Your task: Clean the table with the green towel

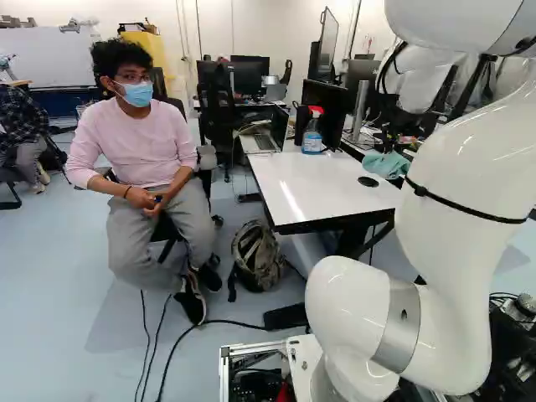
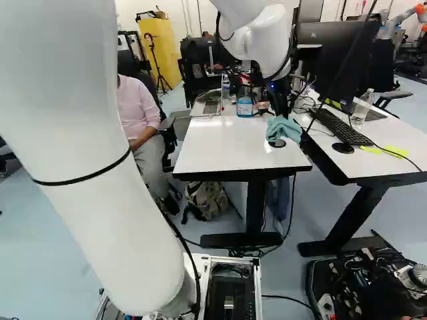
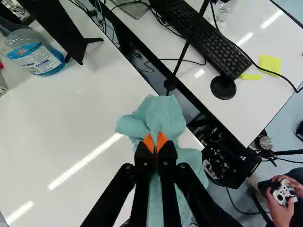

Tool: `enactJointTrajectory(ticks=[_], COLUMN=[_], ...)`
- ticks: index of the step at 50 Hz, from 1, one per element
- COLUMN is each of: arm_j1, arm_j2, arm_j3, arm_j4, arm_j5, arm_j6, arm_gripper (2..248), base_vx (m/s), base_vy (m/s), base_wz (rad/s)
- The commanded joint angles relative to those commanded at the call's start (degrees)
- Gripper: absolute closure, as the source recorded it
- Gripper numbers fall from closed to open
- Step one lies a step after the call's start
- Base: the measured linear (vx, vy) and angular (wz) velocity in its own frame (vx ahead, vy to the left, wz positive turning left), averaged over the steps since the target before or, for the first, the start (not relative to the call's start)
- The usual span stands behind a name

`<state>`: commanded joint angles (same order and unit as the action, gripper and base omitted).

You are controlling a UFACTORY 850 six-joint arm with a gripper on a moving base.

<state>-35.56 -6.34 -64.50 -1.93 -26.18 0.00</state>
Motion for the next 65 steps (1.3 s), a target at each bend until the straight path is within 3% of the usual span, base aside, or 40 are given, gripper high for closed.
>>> enactJointTrajectory(ticks=[10, 11, 16, 17, 21, 22, 26, 27, 31, 32, 37, 38, 65], arm_j1=[0.0, 0.0, 0.0, 0.0, 0.0, 0.0, 0.0, 0.0, 0.0, 0.0, 0.0, 0.0, 0.2], arm_j2=[0.0, 0.0, 0.0, 0.0, 0.0, 0.0, 0.0, 0.0, 0.0, 0.0, 0.0, 0.0, 0.1], arm_j3=[0.0, 0.0, 0.0, 0.0, 0.0, 0.0, 0.0, 0.0, 0.0, 0.0, 0.0, 0.0, 0.3], arm_j4=[0.0, 0.0, 0.0, 0.0, 0.0, 0.0, 0.0, 0.0, 0.0, 0.0, 0.0, 0.0, 0.0], arm_j5=[0.0, 0.0, 0.0, 0.0, 0.0, 0.0, 0.0, 0.0, 0.0, 0.0, 0.0, 0.0, 0.4], arm_j6=[0.0, 0.0, 0.0, 0.0, 0.0, 0.0, 0.0, 0.0, 0.0, 0.0, 0.0, 0.0, 0.0], arm_gripper=[208, 174, 174, 140, 140, 104, 104, 67, 67, 30, 30, 3, 3], base_vx=[0.0, 0.0, 0.0, 0.0, 0.0, 0.0, 0.0, 0.0, 0.0, 0.0, 0.0, 0.0, 0.0], base_vy=[0.0, 0.0, 0.0, 0.0, 0.0, 0.0, 0.0, 0.0, 0.0, 0.0, 0.0, 0.0, 0.0], base_wz=[0.0, 0.0, 0.0, 0.0, 0.0, 0.0, 0.0, 0.0, 0.0, 0.0, 0.0, 0.0, 0.0])
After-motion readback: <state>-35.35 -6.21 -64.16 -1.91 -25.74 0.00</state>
